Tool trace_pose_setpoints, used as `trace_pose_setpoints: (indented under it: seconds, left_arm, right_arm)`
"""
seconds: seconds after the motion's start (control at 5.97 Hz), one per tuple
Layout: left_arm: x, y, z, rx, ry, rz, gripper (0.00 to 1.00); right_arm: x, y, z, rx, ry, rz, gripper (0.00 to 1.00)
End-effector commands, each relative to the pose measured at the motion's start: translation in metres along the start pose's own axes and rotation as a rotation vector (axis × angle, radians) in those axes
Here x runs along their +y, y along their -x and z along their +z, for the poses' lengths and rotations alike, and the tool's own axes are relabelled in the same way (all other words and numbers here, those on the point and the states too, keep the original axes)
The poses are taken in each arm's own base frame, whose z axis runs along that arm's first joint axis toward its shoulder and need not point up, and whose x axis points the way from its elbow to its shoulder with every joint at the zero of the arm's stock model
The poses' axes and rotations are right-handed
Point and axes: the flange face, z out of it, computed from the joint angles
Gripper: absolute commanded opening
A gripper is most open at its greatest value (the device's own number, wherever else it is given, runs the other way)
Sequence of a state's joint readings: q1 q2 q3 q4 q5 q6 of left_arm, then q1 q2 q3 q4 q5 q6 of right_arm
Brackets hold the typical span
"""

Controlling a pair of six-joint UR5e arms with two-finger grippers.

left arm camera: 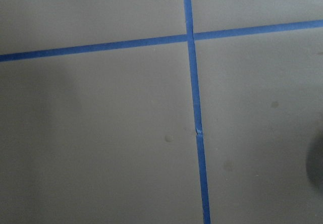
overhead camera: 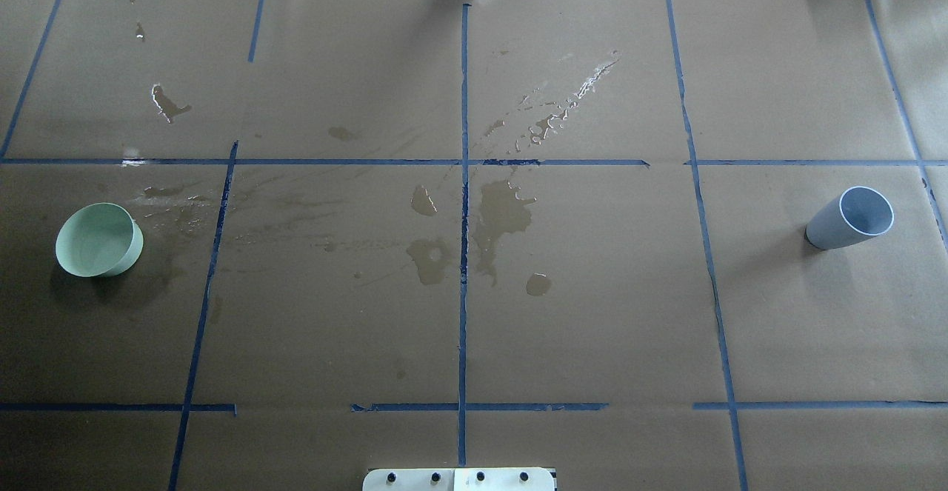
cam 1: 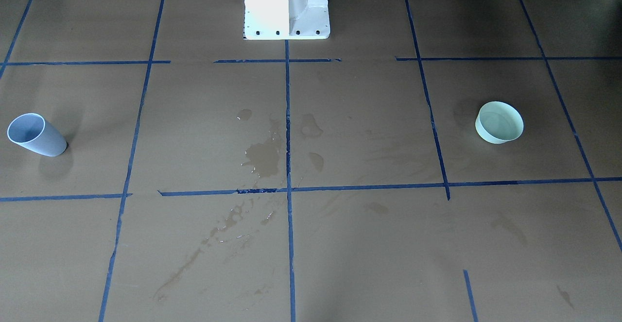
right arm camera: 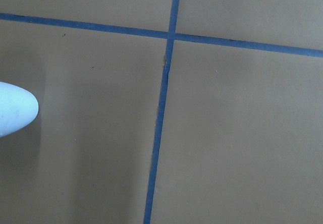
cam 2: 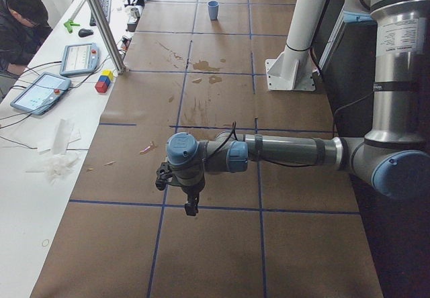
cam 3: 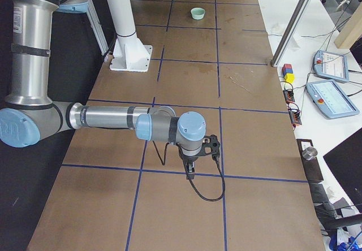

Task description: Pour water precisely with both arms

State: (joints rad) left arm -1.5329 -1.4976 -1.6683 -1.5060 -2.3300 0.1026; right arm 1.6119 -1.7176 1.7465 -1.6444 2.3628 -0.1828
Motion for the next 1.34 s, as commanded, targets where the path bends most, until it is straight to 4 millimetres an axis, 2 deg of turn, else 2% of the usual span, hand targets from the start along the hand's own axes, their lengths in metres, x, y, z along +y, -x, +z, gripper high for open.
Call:
trace_pose_setpoints:
  seconds: [0.0,1.17]
  left_arm:
    - [0.0002,0.0002,0.0006,0.000,0.001,0.000,1.00]
    - [0.0002,0.0006,0.0010,0.000,0.001,0.001,1.00]
  right_arm:
    - [0.0022,-0.0004,0.0051,-0.001,0.011,0.003,1.00]
    - [0.0013,0.0035,0.0106,-0.006,0.023,-0.005,1.00]
